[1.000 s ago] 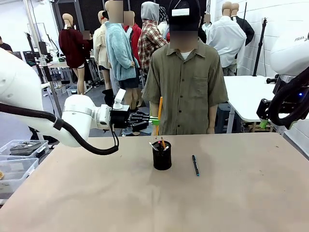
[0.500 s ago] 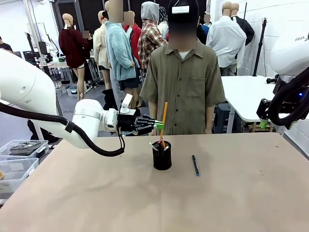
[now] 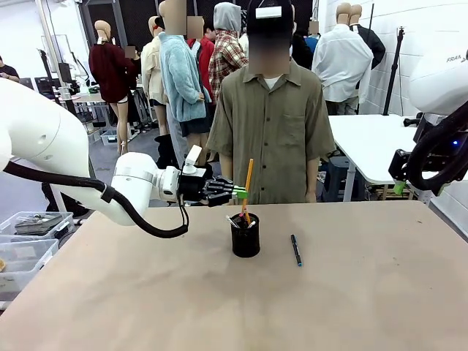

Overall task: Place the pens into the pen holder.
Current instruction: Pick up a writing instrument from the table and place it into the Pen holder.

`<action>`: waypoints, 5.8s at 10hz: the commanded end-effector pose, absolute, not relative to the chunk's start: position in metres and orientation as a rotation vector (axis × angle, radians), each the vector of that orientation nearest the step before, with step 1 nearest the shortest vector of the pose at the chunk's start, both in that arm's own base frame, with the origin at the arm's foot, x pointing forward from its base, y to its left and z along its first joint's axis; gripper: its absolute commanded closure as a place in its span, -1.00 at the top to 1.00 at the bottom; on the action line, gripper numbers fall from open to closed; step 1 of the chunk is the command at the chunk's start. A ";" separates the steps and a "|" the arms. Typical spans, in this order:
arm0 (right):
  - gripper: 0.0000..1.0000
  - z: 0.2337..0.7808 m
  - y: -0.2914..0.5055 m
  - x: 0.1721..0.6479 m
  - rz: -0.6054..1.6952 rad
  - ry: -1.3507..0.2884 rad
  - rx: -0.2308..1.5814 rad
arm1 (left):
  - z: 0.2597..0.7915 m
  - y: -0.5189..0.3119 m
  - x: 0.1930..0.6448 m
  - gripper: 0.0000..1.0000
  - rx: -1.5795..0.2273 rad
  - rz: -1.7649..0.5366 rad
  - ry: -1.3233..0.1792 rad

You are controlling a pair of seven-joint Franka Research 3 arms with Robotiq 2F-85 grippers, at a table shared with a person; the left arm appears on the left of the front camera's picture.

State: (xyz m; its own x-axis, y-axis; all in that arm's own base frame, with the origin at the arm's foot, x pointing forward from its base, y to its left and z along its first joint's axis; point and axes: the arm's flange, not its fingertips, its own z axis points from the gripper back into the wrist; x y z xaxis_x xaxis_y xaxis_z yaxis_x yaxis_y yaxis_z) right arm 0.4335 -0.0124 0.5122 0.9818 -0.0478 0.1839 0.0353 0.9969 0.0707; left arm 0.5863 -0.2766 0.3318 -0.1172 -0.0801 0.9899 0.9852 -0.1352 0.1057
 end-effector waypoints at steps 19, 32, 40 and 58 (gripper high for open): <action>0.73 0.509 -0.012 0.432 -0.048 -0.199 0.032 | 0.490 -0.149 0.440 0.53 -0.074 -0.394 -0.529; 0.73 0.509 -0.012 0.432 -0.048 -0.199 0.032 | 0.502 -0.122 0.417 0.53 -0.125 -0.365 -0.384; 0.73 0.527 0.093 0.501 -0.072 -0.040 -0.115 | 0.502 -0.122 0.417 0.53 -0.125 -0.365 -0.384; 0.73 0.341 0.229 0.554 0.196 0.058 0.074 | 0.502 -0.122 0.417 0.53 -0.125 -0.365 -0.384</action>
State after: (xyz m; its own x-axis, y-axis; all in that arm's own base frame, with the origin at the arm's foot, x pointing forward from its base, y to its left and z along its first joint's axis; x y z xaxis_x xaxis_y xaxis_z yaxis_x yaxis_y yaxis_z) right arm 0.5444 0.2247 0.3428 0.9829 0.1810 -0.0333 -0.1779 0.9808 0.0795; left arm 0.4177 -0.1220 0.4999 0.8633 -0.3255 0.3856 0.3777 0.9236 -0.0659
